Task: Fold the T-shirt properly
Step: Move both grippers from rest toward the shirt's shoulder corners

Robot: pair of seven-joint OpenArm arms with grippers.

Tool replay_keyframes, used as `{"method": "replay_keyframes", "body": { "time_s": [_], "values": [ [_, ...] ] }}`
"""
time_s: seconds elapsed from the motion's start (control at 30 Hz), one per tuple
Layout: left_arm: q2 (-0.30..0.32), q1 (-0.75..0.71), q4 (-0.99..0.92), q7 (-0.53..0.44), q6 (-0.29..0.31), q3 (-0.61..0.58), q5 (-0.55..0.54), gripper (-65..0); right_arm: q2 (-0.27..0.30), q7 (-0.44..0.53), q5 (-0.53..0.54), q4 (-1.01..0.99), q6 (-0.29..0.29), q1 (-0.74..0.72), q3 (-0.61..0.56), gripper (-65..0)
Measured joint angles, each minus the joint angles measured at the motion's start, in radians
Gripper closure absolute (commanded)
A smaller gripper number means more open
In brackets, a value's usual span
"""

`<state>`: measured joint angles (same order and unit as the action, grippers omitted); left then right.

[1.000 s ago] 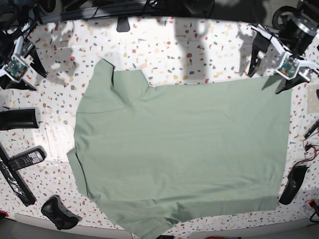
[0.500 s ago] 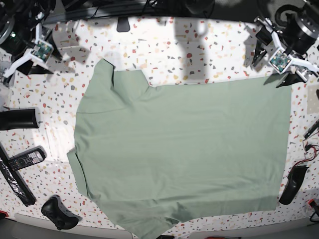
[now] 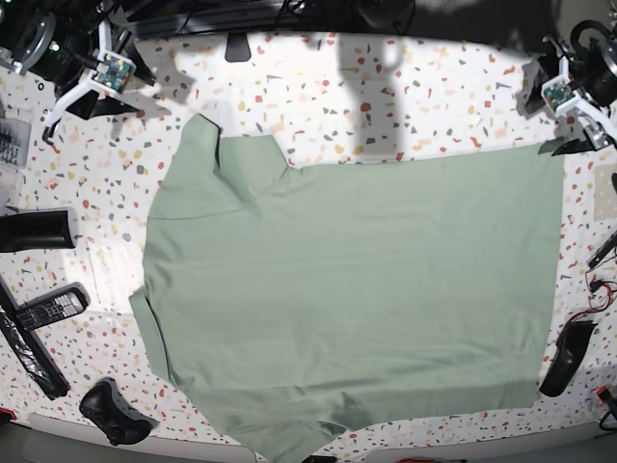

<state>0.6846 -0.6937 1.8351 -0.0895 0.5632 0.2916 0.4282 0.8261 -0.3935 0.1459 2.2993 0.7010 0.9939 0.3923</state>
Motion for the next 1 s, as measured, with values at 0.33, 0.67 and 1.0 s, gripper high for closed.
{"method": "replay_keyframes", "body": {
  "time_s": [0.33, 0.67, 1.0],
  "values": [
    [0.008, 0.099, -0.075, 0.042, -0.012, -0.074, 0.01, -39.4, 0.0, 0.0, 0.0, 0.0, 0.0, 0.0, 0.0, -22.3],
    [0.014, 0.208, -0.191, 0.111, -0.11, -0.206, 0.004, -31.5, -0.045, 0.0, 0.015, 0.0, 0.0, -0.002, 0.0, -22.3],
    [0.014, 0.275, -0.396, 0.025, -0.118, -0.206, -0.02, -31.5, -0.101, 0.062, 0.014, 0.0, 0.0, -0.002, 0.0, -22.3]
  ]
}}
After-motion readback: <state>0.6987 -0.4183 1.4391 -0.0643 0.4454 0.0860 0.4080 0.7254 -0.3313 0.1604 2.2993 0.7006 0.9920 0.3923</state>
